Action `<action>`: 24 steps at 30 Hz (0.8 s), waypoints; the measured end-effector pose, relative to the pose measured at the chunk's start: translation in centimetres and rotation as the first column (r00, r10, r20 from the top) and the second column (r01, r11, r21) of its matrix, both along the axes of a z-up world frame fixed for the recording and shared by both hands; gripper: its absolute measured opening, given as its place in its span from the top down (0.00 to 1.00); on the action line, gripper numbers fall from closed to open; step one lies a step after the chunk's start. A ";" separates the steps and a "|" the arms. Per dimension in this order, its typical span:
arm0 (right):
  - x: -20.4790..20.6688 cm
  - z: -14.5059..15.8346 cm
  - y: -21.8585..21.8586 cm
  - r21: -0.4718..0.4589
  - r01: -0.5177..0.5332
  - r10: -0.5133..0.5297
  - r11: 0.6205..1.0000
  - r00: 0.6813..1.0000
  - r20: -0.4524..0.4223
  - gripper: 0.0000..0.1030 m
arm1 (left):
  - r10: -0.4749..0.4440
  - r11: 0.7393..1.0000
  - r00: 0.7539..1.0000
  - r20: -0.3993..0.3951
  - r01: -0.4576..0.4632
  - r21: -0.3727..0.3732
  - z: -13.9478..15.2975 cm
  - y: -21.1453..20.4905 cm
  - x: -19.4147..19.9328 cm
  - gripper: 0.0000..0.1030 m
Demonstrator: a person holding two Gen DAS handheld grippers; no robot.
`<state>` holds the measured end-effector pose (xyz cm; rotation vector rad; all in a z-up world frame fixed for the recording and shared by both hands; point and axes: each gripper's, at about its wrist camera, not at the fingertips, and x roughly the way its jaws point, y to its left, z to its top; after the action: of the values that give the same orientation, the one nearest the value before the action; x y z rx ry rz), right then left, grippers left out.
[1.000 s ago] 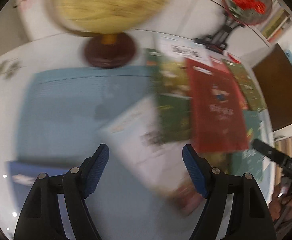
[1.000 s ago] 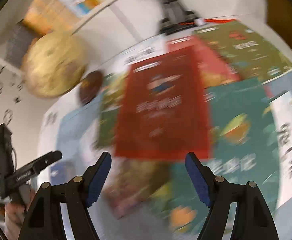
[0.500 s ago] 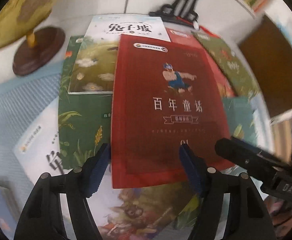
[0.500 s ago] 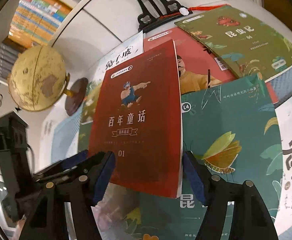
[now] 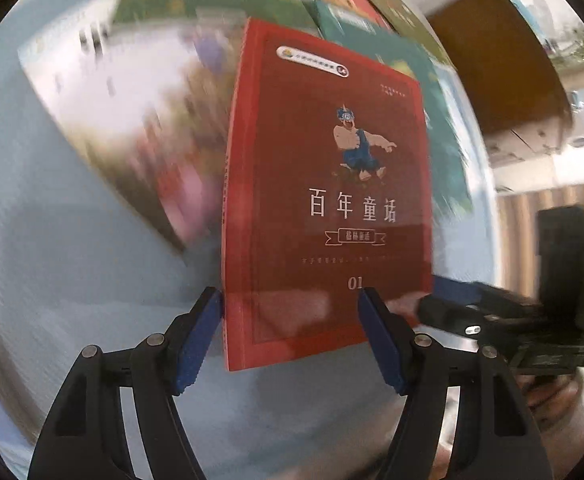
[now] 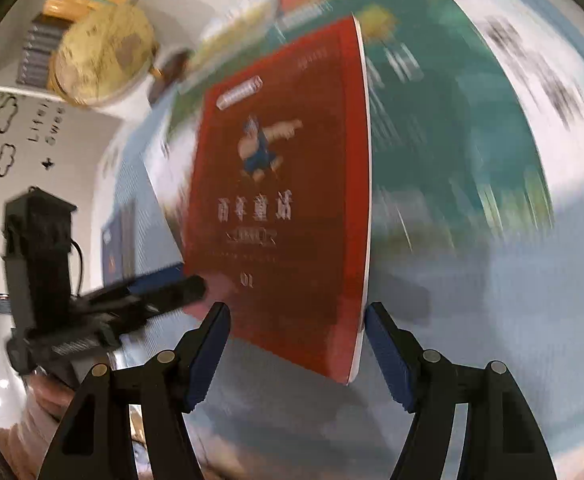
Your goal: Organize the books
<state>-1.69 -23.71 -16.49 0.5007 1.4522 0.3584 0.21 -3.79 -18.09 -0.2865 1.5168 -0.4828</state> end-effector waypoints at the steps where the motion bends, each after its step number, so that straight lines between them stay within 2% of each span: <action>1: -1.3 -0.4 -0.5 0.005 0.002 -0.002 1.000 1.000 -0.017 0.33 | 0.001 0.999 1.000 -0.018 -0.002 -0.038 -0.3 0.1 -0.8 0.38; 3: -3.3 -1.4 -1.9 0.036 0.026 -0.024 0.999 0.999 -0.047 0.37 | 0.024 0.997 0.999 -0.041 -0.027 -0.079 -0.9 0.6 -1.1 0.46; 4: -3.7 -1.5 -2.5 0.061 0.043 -0.042 0.997 0.999 -0.028 0.38 | 0.044 0.994 0.997 -0.059 -0.049 -0.094 -1.4 0.9 -0.9 0.50; 7: -3.6 -2.1 -4.2 0.139 0.071 -0.069 0.988 0.997 -0.019 0.41 | 0.064 0.982 0.993 -0.099 -0.080 -0.170 -2.1 1.6 0.2 0.51; 9: -2.8 -2.3 -4.8 0.173 0.070 -0.071 0.982 0.997 0.000 0.41 | 0.044 0.981 0.994 -0.099 -0.061 -0.182 -2.1 1.6 0.7 0.52; 12: -2.1 -2.2 -4.8 0.173 0.045 -0.051 0.984 0.998 0.029 0.47 | 0.022 0.983 0.996 -0.085 -0.037 -0.182 -2.3 1.2 1.1 0.52; 17: -0.9 -3.0 -5.4 0.200 0.073 -0.073 0.977 0.997 -0.009 0.68 | 0.050 0.978 0.997 -0.060 -0.061 -0.198 -2.0 1.2 2.1 0.52; 20: -0.5 -3.7 -6.2 0.243 0.107 -0.101 0.964 0.994 -0.038 0.70 | 0.071 0.969 0.995 -0.065 -0.085 -0.233 -2.3 1.8 2.8 0.54; 24: -0.5 -3.7 -6.4 0.250 0.104 -0.097 0.963 0.995 -0.038 0.70 | 0.077 0.956 0.992 -0.102 -0.103 -0.274 -3.0 2.9 3.5 0.55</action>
<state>-2.21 -30.12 -20.17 0.7834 1.4064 0.4596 3.68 -0.86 -21.06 -0.6025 1.5150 -0.6189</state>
